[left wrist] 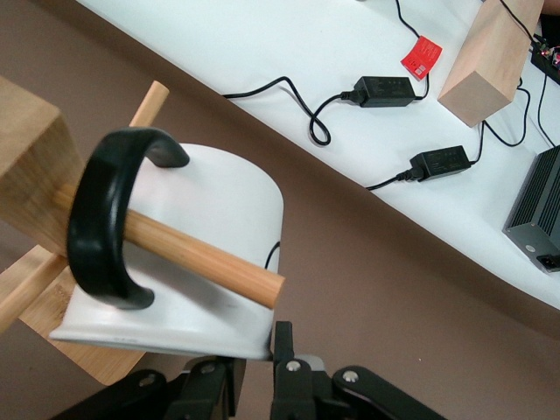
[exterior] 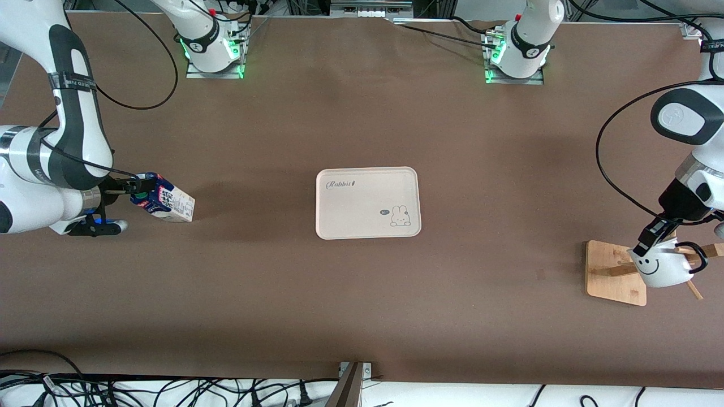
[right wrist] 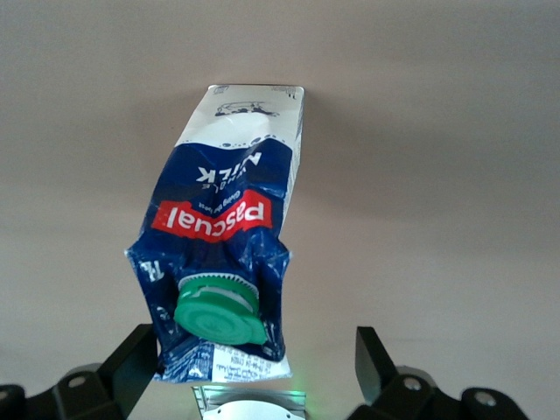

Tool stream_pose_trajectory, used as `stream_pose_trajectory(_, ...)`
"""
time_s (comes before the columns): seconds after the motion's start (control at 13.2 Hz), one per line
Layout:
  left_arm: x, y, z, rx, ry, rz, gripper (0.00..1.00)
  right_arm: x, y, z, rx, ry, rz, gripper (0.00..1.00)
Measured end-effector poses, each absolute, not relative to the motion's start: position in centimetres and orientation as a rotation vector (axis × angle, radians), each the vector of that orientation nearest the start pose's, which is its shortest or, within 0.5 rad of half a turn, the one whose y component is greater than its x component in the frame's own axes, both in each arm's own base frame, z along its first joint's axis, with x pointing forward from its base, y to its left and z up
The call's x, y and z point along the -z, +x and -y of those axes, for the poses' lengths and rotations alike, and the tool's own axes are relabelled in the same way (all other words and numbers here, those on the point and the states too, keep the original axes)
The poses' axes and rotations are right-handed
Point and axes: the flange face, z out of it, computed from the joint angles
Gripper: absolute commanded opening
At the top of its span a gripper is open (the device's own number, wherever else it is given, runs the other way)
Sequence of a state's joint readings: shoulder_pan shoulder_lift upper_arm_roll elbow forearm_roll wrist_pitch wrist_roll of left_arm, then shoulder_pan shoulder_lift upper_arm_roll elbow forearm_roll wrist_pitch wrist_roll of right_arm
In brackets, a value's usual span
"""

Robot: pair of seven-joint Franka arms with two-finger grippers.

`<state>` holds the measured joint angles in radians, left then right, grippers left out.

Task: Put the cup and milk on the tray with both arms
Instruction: 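Grasp the milk carton with the right gripper while the left gripper grasps the mug, then lift the milk carton with the right gripper while the left gripper lifts the mug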

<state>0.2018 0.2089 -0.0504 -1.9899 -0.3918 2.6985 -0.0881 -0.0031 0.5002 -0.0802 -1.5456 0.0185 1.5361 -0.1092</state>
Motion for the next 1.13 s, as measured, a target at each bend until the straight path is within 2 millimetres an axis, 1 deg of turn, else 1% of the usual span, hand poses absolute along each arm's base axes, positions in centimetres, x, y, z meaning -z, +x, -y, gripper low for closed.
stream_pose_trajectory(0.23, -41.3, 62.4, -10.9, 0.842, -3.155, 0.896, 0.14, -32.7, 62.8, 4.4, -0.774, -3.018, 0.033, 1.00)
stream_pose_trajectory(0.3, -41.4, 62.4, -10.7, 0.844, -3.157, 0.893, 0.11, -32.6, 62.9, 4.4, -0.770, -3.020, 0.034, 1.00)
stream_pose_trajectory(0.38, -41.5, 62.5, -10.5, 0.847, -3.159, 0.888, 0.05, -32.4, 63.0, 4.4, -0.769, -3.020, 0.034, 1.00)
stream_pose_trajectory(0.45, -41.7, 62.5, -10.4, 0.852, -3.160, 0.883, 0.02, -32.3, 63.0, 4.4, -0.769, -3.021, 0.034, 1.00)
stream_pose_trajectory(0.75, -42.1, 62.5, -9.9, 0.852, -3.169, 0.870, 0.01, -32.2, 63.0, 4.1, -0.768, -3.021, 0.042, 1.00)
stream_pose_trajectory(0.91, -42.2, 62.5, -9.8, 0.852, -3.171, 0.868, 0.01, -32.2, 63.0, 3.9, -0.768, -3.020, 0.046, 0.81)
stream_pose_trajectory(1.06, -42.2, 62.5, -9.7, 0.847, -3.174, 0.866, 0.01, -32.0, 63.0, 3.9, -0.772, -3.018, 0.047, 0.55)
stream_pose_trajectory(1.13, -42.4, 62.4, -9.6, 0.841, -3.179, 0.862, 0.01, -31.9, 63.0, 3.8, -0.775, -3.017, 0.047, 0.40)
